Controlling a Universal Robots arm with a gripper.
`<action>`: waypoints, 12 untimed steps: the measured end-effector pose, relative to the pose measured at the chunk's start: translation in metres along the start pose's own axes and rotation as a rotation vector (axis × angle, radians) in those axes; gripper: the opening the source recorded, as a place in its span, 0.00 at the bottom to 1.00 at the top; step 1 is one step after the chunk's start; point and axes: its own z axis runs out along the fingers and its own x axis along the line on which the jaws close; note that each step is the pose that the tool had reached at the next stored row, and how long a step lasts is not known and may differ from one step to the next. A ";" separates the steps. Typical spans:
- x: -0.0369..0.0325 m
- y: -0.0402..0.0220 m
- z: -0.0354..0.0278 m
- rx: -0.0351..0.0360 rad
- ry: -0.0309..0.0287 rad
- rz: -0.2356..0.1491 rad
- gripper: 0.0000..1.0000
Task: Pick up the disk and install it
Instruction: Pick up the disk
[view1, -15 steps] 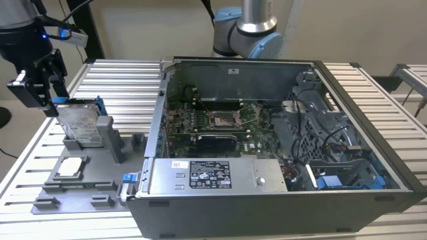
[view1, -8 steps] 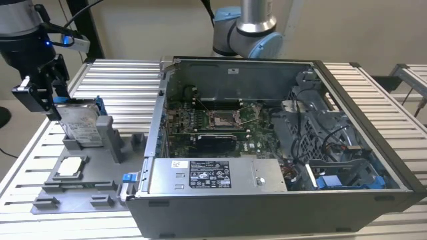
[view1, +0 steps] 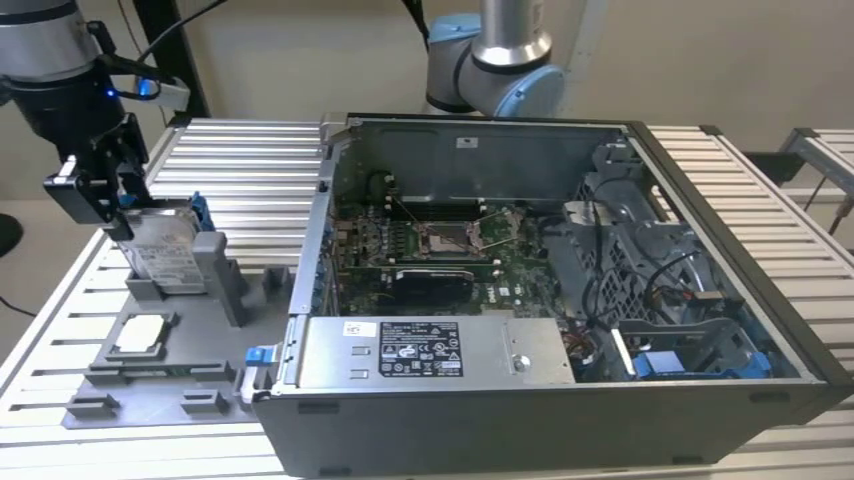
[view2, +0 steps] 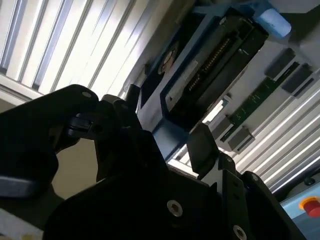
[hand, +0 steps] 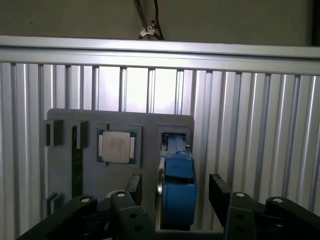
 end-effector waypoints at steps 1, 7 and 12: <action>-0.0013 0.0001 0.0009 0.0001 0.0001 0.000 1.00; -0.0015 0.0051 0.0024 0.0001 0.0002 0.000 1.00; 0.0033 0.0054 0.0035 0.0000 0.0002 0.000 1.00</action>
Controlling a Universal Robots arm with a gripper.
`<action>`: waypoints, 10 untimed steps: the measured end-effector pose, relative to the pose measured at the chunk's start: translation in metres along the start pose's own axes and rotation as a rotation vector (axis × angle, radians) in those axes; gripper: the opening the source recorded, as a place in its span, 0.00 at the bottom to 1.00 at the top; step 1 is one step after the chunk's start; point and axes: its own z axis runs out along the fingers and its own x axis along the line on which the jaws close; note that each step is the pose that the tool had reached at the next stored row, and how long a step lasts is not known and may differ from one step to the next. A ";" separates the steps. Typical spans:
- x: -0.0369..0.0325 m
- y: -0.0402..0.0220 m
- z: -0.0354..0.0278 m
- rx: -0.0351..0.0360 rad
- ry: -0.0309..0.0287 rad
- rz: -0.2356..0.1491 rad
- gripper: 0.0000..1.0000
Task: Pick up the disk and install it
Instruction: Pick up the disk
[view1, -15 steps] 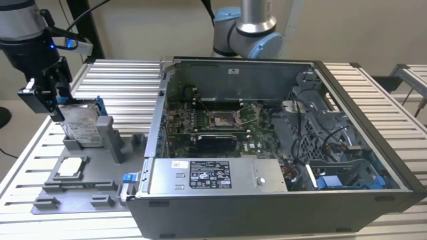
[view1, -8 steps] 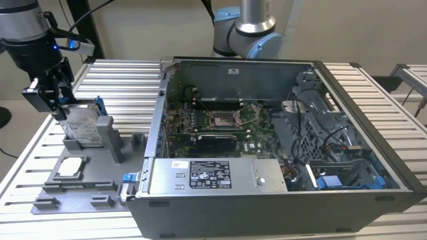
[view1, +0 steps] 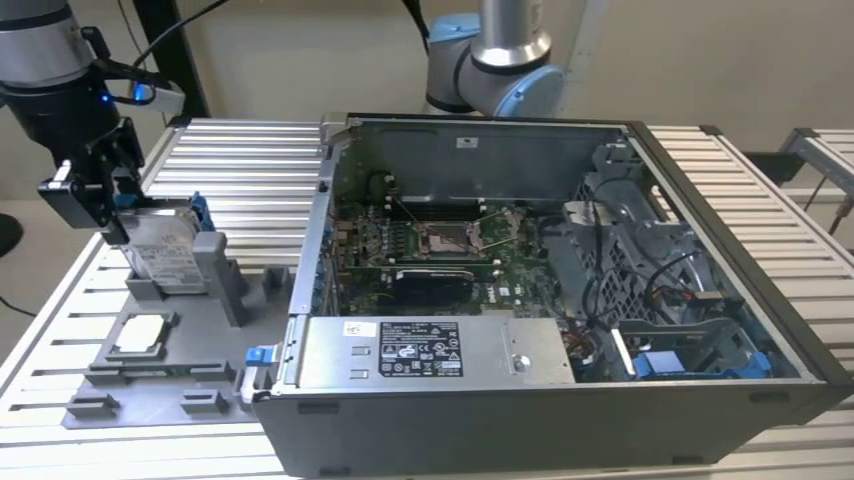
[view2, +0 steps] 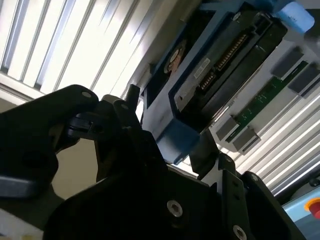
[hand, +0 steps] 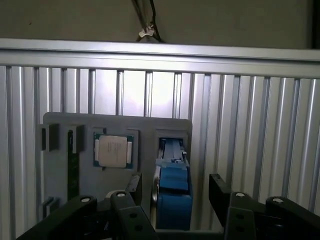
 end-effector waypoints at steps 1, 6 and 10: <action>0.0012 0.0000 0.0003 0.0001 -0.0001 0.000 1.00; 0.0026 0.0000 0.0021 0.0000 0.0000 0.000 1.00; 0.0026 -0.0001 0.0050 0.0000 -0.0001 0.000 1.00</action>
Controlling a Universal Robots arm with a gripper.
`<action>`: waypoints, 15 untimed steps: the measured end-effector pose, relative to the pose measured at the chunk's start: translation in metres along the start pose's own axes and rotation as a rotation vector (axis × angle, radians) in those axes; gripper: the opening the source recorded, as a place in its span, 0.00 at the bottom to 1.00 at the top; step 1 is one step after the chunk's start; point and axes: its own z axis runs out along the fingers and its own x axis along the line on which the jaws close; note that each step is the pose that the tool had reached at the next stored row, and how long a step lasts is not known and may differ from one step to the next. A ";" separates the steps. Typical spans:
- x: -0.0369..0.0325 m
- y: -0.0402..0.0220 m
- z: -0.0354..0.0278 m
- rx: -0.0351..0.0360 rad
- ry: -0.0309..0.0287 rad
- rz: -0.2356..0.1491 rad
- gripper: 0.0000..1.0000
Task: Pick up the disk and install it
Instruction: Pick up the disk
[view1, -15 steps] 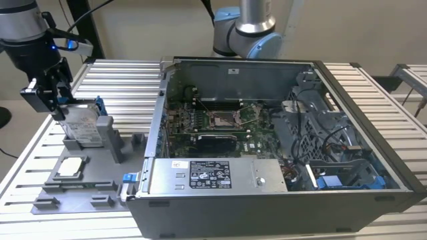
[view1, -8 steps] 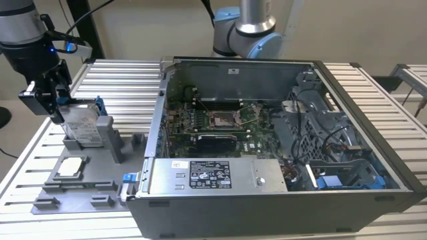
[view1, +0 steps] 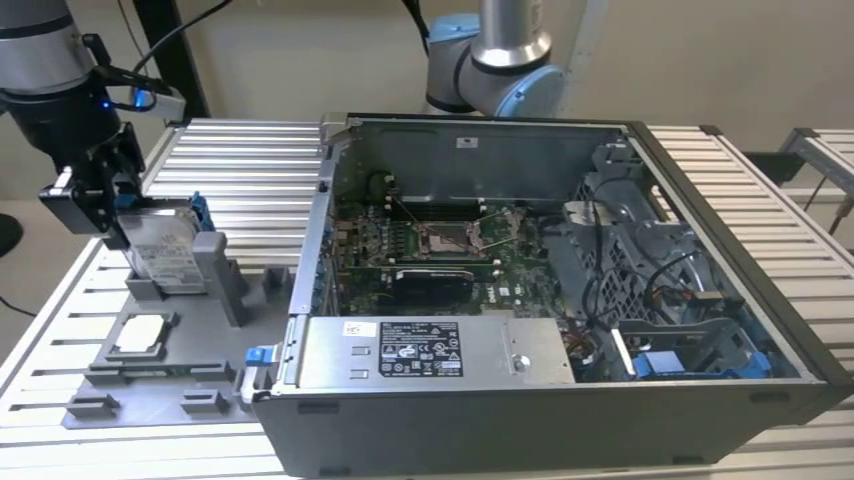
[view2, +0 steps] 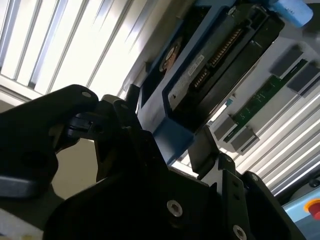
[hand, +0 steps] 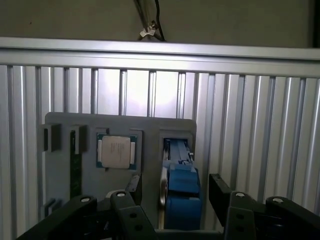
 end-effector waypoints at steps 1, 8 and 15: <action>0.0000 0.0000 0.0009 0.0000 0.0000 0.000 1.00; -0.0002 0.0000 0.0055 -0.0002 -0.0001 0.000 1.00; -0.0002 0.0000 0.0063 0.0000 -0.0002 0.000 1.00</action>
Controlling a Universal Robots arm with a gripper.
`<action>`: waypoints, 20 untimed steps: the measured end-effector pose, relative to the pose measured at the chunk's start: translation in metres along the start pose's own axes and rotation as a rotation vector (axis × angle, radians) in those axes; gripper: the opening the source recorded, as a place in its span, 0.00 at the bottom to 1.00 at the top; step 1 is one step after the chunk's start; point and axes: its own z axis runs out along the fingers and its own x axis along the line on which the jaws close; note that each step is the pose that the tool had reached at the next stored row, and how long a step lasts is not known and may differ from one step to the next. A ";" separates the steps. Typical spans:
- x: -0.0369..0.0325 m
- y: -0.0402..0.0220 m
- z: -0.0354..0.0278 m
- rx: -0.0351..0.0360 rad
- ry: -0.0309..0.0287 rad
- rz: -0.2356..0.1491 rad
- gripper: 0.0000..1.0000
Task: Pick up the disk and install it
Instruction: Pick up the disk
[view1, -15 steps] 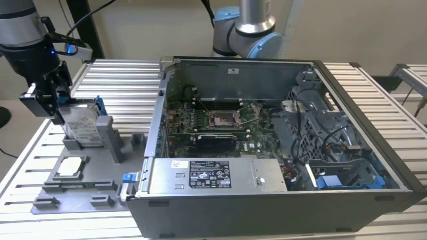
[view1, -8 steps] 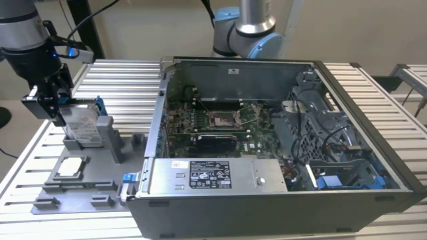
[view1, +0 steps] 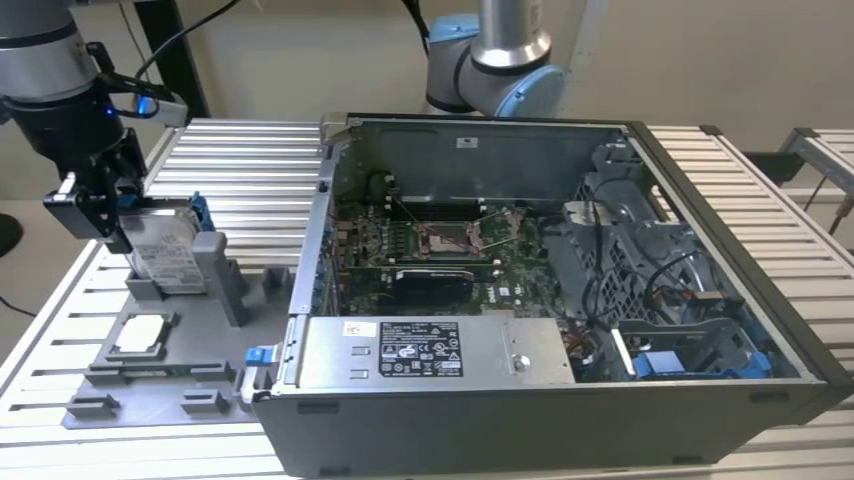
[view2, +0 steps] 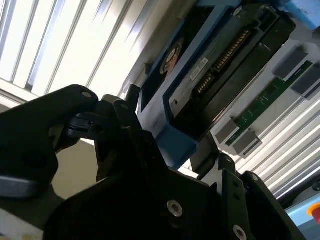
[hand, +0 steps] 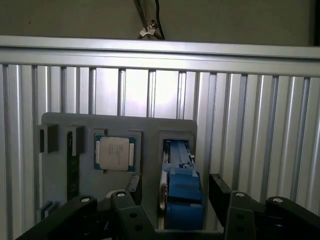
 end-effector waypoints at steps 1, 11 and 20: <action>0.0000 0.0000 0.0001 0.0000 0.0000 0.000 1.00; 0.0000 0.0000 0.0011 -0.0001 0.0001 0.000 0.00; 0.0000 0.0000 0.0010 0.0003 -0.0002 0.000 0.00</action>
